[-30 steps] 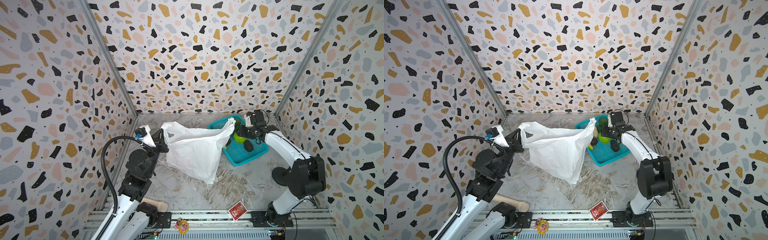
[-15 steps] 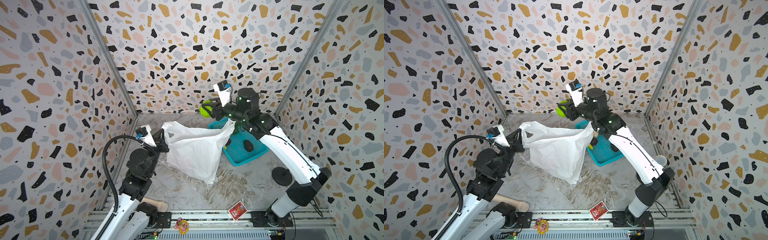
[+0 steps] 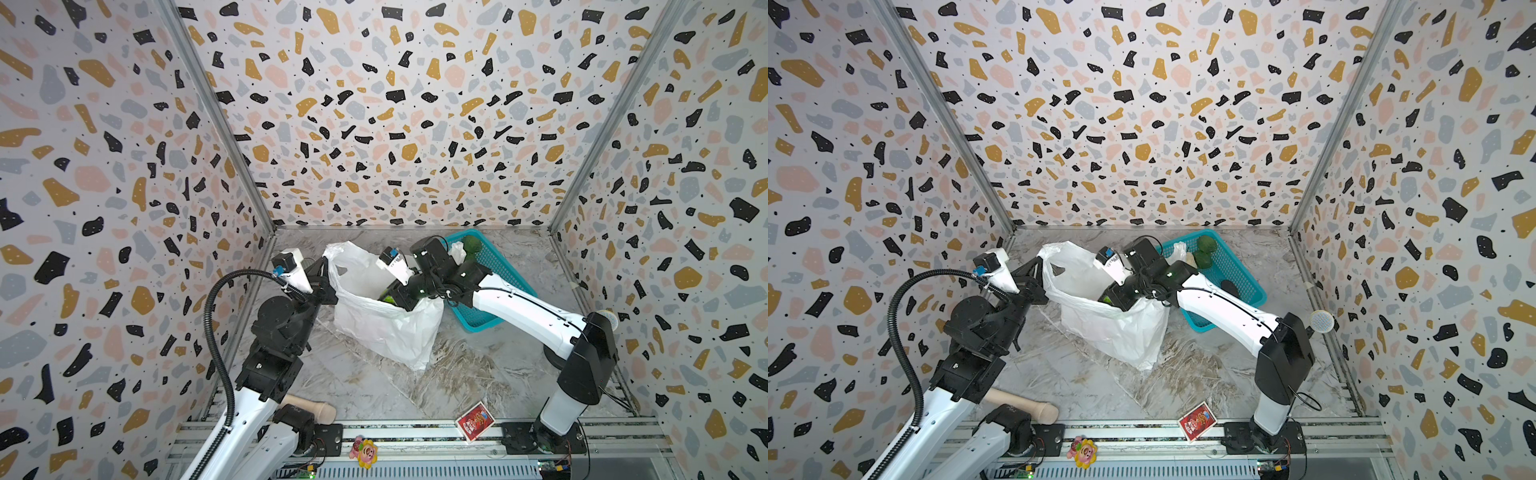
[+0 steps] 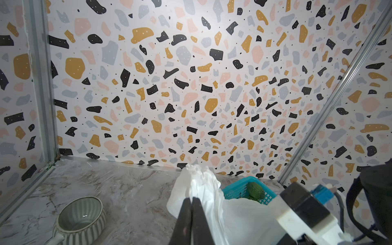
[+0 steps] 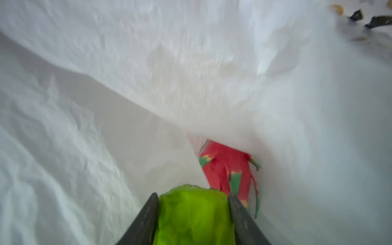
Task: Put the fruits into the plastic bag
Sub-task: 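Carry the green fruit with the right gripper into the bag mouth, then open the right gripper to drop the green fruit into the bag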
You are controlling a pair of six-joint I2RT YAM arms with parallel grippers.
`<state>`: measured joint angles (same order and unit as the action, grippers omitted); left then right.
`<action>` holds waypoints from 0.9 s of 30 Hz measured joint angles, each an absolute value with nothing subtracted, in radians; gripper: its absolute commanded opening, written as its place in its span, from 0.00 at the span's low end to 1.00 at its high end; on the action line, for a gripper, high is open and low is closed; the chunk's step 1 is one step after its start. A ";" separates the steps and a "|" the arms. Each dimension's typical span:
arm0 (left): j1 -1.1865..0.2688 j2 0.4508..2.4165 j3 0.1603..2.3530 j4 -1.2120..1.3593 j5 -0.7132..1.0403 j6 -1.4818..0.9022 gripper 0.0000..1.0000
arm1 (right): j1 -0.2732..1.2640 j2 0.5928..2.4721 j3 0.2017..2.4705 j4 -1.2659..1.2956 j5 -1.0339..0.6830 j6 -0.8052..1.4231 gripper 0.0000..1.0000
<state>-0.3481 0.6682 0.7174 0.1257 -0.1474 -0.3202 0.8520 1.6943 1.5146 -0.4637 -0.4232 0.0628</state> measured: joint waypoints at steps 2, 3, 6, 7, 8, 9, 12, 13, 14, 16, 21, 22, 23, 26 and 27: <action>-0.348 0.668 0.721 0.119 -0.147 -0.308 0.00 | 0.851 1.674 1.448 -0.462 -0.424 0.068 0.18; -0.348 0.668 0.722 0.118 -0.147 -0.302 0.00 | 0.849 1.670 1.418 -0.460 -0.422 0.070 0.19; -0.348 0.668 0.733 0.104 -0.147 -0.291 0.00 | 0.845 1.669 1.347 -0.456 -0.418 0.081 0.27; -0.348 0.667 0.736 0.104 -0.147 -0.289 0.00 | 0.844 1.670 1.330 -0.457 -0.414 0.084 0.40; -0.348 0.667 0.738 0.104 -0.147 -0.287 0.00 | 0.844 1.670 1.321 -0.457 -0.411 0.086 0.52; -0.348 0.667 0.738 0.104 -0.147 -0.287 0.00 | 0.842 1.670 1.315 -0.457 -0.408 0.089 0.59; -0.348 0.667 0.738 0.097 -0.147 -0.283 0.00 | 0.837 1.667 1.314 -0.445 -0.390 0.099 0.72; -0.348 0.667 0.738 0.096 -0.147 -0.283 0.00 | 0.833 1.663 1.314 -0.437 -0.386 0.105 0.74; -0.348 0.667 0.738 0.096 -0.147 -0.283 0.00 | 0.828 1.658 1.314 -0.432 -0.384 0.109 0.76; -0.348 0.667 0.738 0.095 -0.141 -0.283 0.00 | 0.806 1.636 1.314 -0.416 -0.383 0.117 0.81; -0.348 0.667 0.738 0.090 -0.115 -0.283 0.00 | 0.759 1.553 1.327 -0.367 -0.390 0.138 0.82; -0.348 0.667 0.738 0.090 -0.110 -0.283 0.00 | 0.755 1.538 1.338 -0.356 -0.392 0.142 0.82; -0.348 0.667 0.737 0.090 -0.106 -0.283 0.00 | 0.754 1.527 1.350 -0.344 -0.393 0.144 0.82; -0.348 0.668 0.735 0.091 -0.091 -0.284 0.00 | 0.753 1.497 1.391 -0.299 -0.402 0.151 0.82; -0.348 0.669 0.733 0.093 -0.087 -0.284 0.00 | 0.751 1.488 1.405 -0.282 -0.407 0.152 0.82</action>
